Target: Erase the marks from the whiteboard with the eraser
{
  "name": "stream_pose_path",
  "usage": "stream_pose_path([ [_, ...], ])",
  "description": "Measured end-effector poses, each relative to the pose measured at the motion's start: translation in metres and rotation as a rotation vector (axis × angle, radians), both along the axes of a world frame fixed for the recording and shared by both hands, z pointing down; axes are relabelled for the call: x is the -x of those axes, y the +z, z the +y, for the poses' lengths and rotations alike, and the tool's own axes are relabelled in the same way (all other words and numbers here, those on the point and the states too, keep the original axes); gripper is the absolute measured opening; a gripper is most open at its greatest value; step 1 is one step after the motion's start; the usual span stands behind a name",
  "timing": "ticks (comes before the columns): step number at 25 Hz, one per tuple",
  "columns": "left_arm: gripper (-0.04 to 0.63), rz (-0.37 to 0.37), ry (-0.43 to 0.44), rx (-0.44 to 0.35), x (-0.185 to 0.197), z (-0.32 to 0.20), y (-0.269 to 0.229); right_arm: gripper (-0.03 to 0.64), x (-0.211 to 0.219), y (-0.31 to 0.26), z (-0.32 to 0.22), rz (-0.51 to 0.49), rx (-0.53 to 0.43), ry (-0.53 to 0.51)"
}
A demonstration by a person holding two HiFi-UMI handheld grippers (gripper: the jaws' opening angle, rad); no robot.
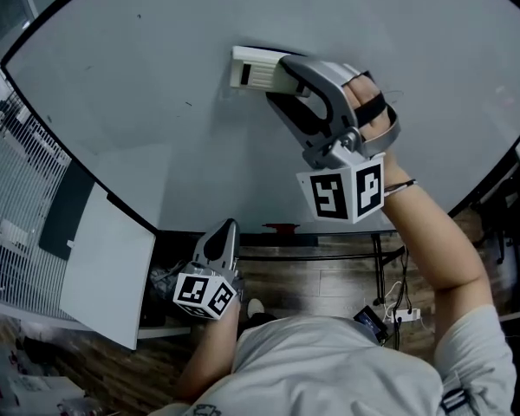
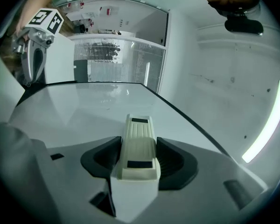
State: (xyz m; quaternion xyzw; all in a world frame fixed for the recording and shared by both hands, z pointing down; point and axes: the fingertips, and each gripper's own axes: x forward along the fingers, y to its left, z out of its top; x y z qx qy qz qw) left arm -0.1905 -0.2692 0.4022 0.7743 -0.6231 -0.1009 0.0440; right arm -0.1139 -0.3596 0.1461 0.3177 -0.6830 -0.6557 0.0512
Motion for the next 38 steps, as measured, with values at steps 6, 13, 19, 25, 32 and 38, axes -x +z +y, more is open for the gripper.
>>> stream_pose_path([
  [6, 0.006, -0.008, 0.043, 0.024, 0.005, -0.004, 0.004, 0.242, 0.027, 0.082, 0.005, 0.09, 0.09, 0.002],
  [13, 0.006, -0.021, 0.111, 0.037, 0.008, -0.007, 0.003, 0.242, 0.042, 0.2, 0.006, 0.265, 0.164, 0.041],
  [19, 0.006, -0.044, 0.154, 0.043, 0.014, -0.01, -0.005, 0.242, 0.045, 0.262, 0.01, 0.352, 0.227, 0.058],
  [25, 0.006, -0.056, 0.179, 0.055, 0.025, -0.011, -0.003, 0.242, 0.046, 0.296, 0.007, 0.411, 0.269, 0.105],
  [32, 0.006, -0.051, 0.207, 0.056, 0.037, -0.014, -0.002, 0.242, 0.06, 0.259, 0.012, 0.399, 0.219, 0.105],
  [38, 0.006, -0.045, 0.211, 0.045, 0.054, -0.016, -0.004, 0.242, 0.078, 0.184, 0.014, 0.345, 0.104, 0.102],
])
